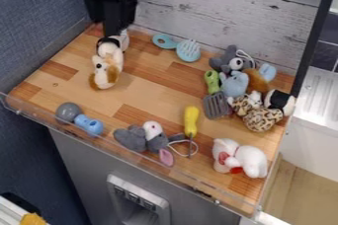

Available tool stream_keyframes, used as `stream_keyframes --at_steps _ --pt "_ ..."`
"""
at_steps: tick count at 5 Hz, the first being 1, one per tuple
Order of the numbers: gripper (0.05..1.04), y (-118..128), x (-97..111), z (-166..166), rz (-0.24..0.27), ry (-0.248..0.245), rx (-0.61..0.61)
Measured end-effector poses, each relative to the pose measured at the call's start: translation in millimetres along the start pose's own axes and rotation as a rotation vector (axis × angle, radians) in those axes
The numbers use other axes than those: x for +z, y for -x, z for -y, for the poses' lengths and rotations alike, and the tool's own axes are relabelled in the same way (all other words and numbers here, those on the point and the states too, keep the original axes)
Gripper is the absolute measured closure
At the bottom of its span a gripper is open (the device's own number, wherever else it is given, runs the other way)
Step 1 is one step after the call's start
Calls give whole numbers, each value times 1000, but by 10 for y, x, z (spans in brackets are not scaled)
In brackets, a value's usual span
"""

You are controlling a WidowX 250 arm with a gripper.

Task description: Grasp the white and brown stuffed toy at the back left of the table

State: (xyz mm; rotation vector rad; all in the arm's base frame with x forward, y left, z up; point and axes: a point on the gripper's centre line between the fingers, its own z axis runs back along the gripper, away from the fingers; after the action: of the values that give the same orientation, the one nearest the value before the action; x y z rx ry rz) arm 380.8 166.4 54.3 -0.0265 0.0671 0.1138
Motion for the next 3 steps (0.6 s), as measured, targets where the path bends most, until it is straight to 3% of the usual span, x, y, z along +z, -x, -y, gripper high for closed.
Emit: stream_keyframes --at_steps 1,2,3 --pt "79 68 -447 26 -56 22 99" --pt "132 69 -487 61 -34 26 259" --pt "398 63 -492 72 -28 27 387"
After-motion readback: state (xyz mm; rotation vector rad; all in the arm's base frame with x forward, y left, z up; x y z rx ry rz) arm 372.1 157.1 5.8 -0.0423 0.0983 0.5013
